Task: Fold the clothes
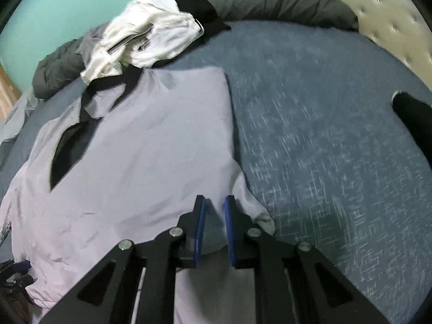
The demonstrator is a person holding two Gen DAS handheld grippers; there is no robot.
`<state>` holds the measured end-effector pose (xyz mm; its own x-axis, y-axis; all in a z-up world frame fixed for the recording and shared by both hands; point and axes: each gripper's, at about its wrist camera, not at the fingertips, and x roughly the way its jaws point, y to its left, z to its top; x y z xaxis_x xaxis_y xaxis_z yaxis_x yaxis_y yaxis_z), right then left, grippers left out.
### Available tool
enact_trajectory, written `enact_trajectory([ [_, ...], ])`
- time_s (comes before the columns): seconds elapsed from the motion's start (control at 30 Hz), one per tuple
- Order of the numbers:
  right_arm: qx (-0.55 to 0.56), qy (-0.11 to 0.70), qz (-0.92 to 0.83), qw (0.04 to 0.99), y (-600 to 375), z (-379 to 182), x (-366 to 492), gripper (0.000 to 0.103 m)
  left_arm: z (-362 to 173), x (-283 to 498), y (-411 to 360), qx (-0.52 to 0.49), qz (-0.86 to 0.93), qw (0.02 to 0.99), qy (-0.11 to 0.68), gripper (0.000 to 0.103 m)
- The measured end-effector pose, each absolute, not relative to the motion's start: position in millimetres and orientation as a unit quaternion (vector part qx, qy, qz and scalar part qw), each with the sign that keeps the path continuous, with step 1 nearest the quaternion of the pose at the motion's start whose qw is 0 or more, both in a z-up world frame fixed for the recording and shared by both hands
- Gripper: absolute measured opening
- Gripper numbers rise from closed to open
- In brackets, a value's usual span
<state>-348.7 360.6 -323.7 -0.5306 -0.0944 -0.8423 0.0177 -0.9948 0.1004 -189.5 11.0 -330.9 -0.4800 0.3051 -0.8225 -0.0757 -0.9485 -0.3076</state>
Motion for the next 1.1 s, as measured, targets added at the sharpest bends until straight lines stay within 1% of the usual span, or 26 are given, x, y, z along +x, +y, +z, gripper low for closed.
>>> enact_trajectory([
  [0.07,0.495,-0.015,-0.868,0.024,352.1,-324.3,-345.6,0.012,-330.6,-188.6,10.8,-0.497,0.852,0.111,-0.120,0.049],
  [0.13,0.476,-0.015,-0.878,0.036,343.6,-312.6,-335.3,0.012,-330.7,-187.4,10.2,-0.496,0.852,0.111,-0.126,0.049],
  [0.27,0.450,-0.048,-0.889,0.065,328.8,-293.9,-308.0,0.012,-325.7,-183.3,9.0,-0.492,0.853,0.109,-0.133,0.050],
  [0.33,0.442,-0.080,-0.890,0.081,322.4,-290.6,-291.4,0.012,-319.7,-179.9,8.2,-0.488,0.856,0.107,-0.131,0.050],
  [0.47,0.426,-0.143,-0.886,0.115,309.4,-287.2,-253.0,0.012,-307.6,-167.5,-5.6,-0.474,0.862,0.095,-0.150,0.057],
  [0.53,0.419,-0.170,-0.883,0.125,303.8,-285.9,-234.0,0.012,-303.4,-159.2,-20.6,-0.469,0.863,0.078,-0.171,0.057],
  [0.57,0.415,-0.185,-0.881,0.129,301.4,-285.8,-225.7,0.017,-301.3,-154.9,-28.5,-0.467,0.863,0.068,-0.182,0.057],
  [0.6,0.413,-0.196,-0.879,0.134,299.0,-285.5,-218.3,0.018,-299.8,-151.1,-34.5,-0.465,0.862,0.061,-0.191,0.058],
  [0.67,0.410,-0.215,-0.874,0.145,294.0,-284.9,-204.5,0.018,-294.4,-143.5,-51.1,-0.460,0.861,0.044,-0.212,0.058],
  [0.8,0.408,-0.216,-0.872,0.165,280.4,-282.1,-189.6,0.018,-280.6,-131.6,-89.4,-0.460,0.856,0.004,-0.234,0.059],
  [0.87,0.407,-0.213,-0.871,0.172,273.6,-280.1,-188.1,0.022,-274.6,-124.5,-115.7,-0.457,0.854,-0.016,-0.250,0.062],
  [0.9,0.408,-0.208,-0.871,0.178,270.7,-278.0,-187.3,0.023,-272.9,-120.5,-131.1,-0.457,0.850,-0.030,-0.259,0.068],
  [0.93,0.404,-0.203,-0.873,0.183,269.3,-275.9,-186.7,0.026,-271.4,-115.5,-146.4,-0.459,0.847,-0.048,-0.263,0.070],
  [0.97,0.400,-0.199,-0.875,0.187,268.4,-274.1,-186.4,0.032,-269.9,-110.3,-161.4,-0.462,0.844,-0.068,-0.264,0.071],
  [1.03,0.393,-0.197,-0.877,0.193,268.7,-272.3,-185.0,0.039,-270.4,-100.0,-193.3,-0.466,0.837,-0.098,-0.271,0.071],
  [1.1,0.391,-0.207,-0.875,0.196,273.0,-274.3,-181.8,0.040,-272.4,-86.1,-230.6,-0.472,0.824,-0.145,-0.279,0.071],
])
